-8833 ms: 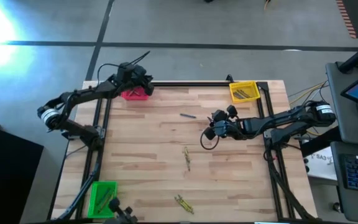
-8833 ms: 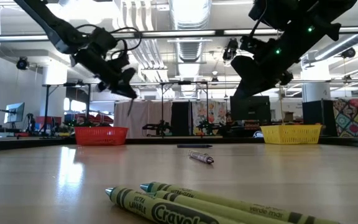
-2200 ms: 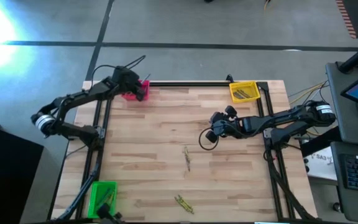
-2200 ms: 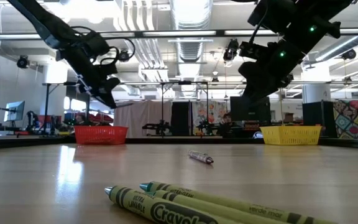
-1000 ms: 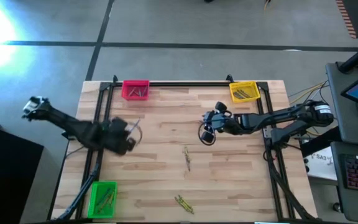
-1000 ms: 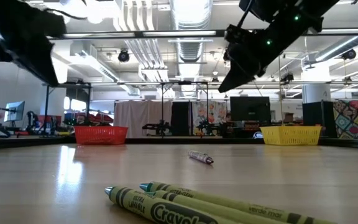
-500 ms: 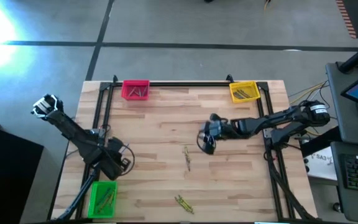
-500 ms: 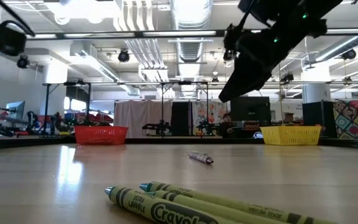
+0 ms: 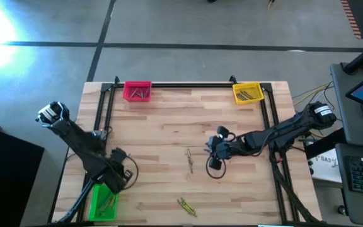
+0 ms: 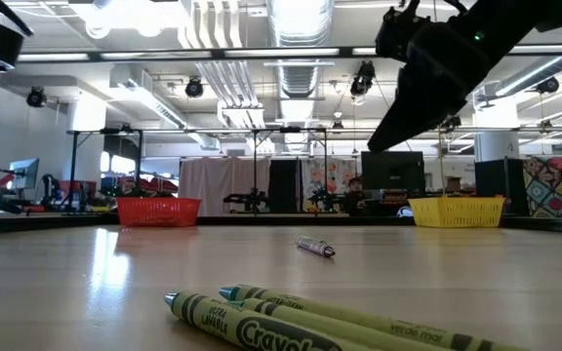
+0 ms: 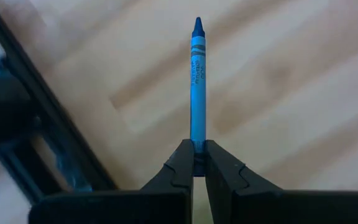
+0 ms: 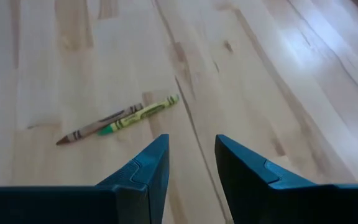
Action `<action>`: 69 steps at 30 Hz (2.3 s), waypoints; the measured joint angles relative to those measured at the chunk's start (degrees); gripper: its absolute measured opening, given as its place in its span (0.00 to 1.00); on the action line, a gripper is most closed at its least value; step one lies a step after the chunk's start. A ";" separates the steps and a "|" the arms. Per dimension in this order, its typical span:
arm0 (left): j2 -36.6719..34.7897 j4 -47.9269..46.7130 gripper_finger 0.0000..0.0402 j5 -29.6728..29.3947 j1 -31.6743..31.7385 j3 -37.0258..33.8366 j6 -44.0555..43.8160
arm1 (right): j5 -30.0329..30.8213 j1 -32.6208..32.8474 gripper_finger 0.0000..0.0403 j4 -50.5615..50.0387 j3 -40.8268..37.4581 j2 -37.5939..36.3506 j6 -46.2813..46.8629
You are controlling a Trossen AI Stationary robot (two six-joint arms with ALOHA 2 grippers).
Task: Sort crayons
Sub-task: Put the blue crayon into the green bin, then put the green crayon into the green bin
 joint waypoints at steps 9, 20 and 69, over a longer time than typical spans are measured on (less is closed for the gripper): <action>7.13 0.06 0.00 12.04 -10.54 10.83 -1.02 | 0.02 1.22 0.31 -1.01 0.00 0.00 1.76; 10.85 -0.11 0.00 13.62 -23.70 18.65 -21.31 | 1.51 1.17 0.31 -0.55 0.00 -0.02 1.61; 11.28 50.95 0.36 -32.92 11.04 -4.11 56.62 | 5.03 -1.24 0.31 -2.06 20.08 30.38 18.63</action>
